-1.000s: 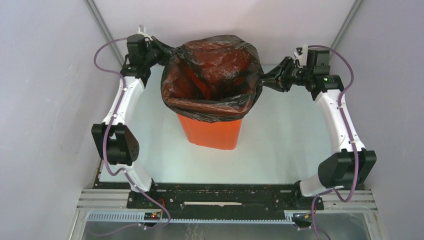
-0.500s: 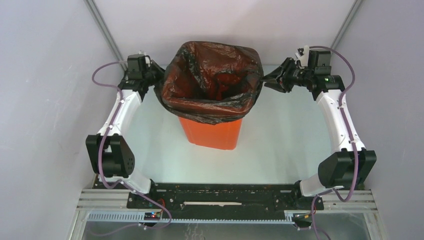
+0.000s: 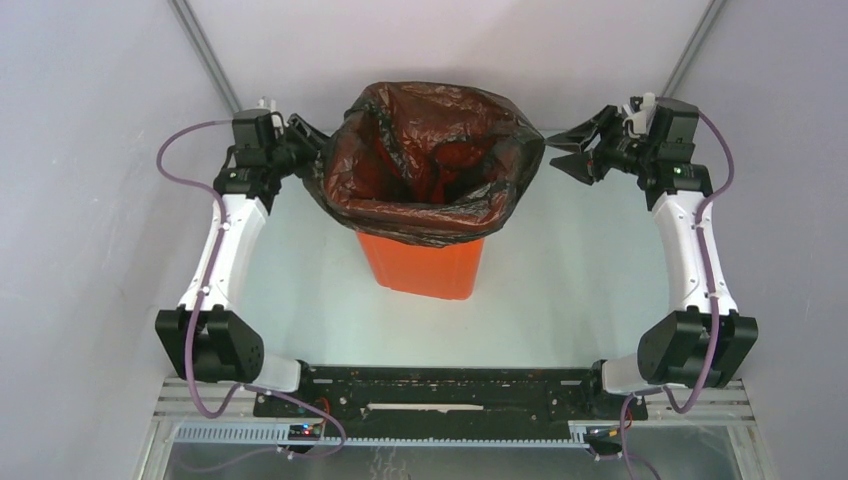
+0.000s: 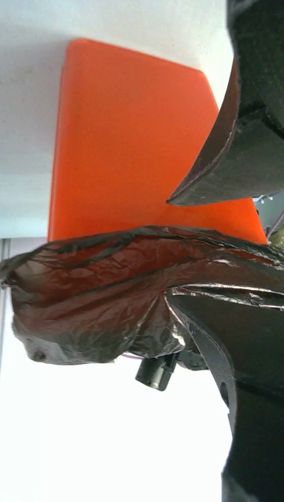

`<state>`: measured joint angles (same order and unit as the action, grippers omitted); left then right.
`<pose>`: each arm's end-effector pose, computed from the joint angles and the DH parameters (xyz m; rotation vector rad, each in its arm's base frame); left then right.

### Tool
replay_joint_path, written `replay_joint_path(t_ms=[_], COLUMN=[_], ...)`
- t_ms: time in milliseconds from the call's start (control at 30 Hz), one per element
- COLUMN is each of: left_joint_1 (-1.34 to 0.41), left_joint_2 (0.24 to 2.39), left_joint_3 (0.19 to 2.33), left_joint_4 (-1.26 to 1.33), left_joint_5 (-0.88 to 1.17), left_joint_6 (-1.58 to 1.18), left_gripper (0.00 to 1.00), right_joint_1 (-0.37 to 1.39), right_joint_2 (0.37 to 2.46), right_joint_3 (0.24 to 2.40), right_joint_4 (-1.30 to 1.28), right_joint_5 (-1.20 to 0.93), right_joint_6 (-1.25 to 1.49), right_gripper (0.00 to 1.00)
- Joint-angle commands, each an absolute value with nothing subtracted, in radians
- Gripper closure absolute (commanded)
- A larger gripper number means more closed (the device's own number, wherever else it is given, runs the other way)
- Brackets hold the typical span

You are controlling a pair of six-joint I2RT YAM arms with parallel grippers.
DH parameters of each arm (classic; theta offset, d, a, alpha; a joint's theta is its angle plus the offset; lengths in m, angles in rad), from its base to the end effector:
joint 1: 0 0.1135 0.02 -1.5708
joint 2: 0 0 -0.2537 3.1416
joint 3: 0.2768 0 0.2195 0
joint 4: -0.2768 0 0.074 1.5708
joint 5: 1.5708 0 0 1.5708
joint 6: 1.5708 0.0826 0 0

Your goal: Put the trash bags into the trash bin

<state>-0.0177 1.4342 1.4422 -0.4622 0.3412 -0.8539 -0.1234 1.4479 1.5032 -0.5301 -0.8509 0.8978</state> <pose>0.3320 -0.0335 0.3599 -0.6469 2.0131 -0.8826 0.3159 0.0234 0.3781 0.5090 2.0729 1.3373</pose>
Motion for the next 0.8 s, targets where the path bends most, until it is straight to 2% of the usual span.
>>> replay_joint_path(t_ms=[0,167,233,333,467,600,767], left_joint_1=[0.045,0.077,0.077,0.08,0.08,0.08,0.076], left_joint_2=[1.345,1.27,1.231,1.162,1.079,1.048,1.076], left_joint_3=[1.463,1.393,1.34,1.23,1.113,1.031,0.974], left_joint_4=[-0.534,-0.539,-0.51,-0.411,-0.3,-0.271,-0.244], left_joint_5=[0.308,0.342,0.379,0.443,0.481,0.49,0.474], left_joint_6=[-0.807,-0.82,-0.853,-0.944,-1.026,-1.06,-1.046], left_gripper=[0.44,0.21,0.16,0.16,0.22,0.42,0.69], right_joint_1=[-0.096,-0.028,-0.018,-0.011,-0.008,-0.003,0.038], right_joint_2=[1.378,1.365,1.362,1.368,1.37,1.376,1.401], right_joint_3=[1.429,1.376,1.369,1.367,1.362,1.361,1.361], right_joint_4=[-0.391,-0.394,-0.4,-0.411,-0.424,-0.425,-0.422], right_joint_5=[-0.923,-0.903,-0.895,-0.894,-0.889,-0.883,-0.855], right_joint_6=[0.994,0.97,0.96,0.951,0.938,0.93,0.917], right_gripper=[0.34,0.35,0.36,0.39,0.46,0.58,0.78])
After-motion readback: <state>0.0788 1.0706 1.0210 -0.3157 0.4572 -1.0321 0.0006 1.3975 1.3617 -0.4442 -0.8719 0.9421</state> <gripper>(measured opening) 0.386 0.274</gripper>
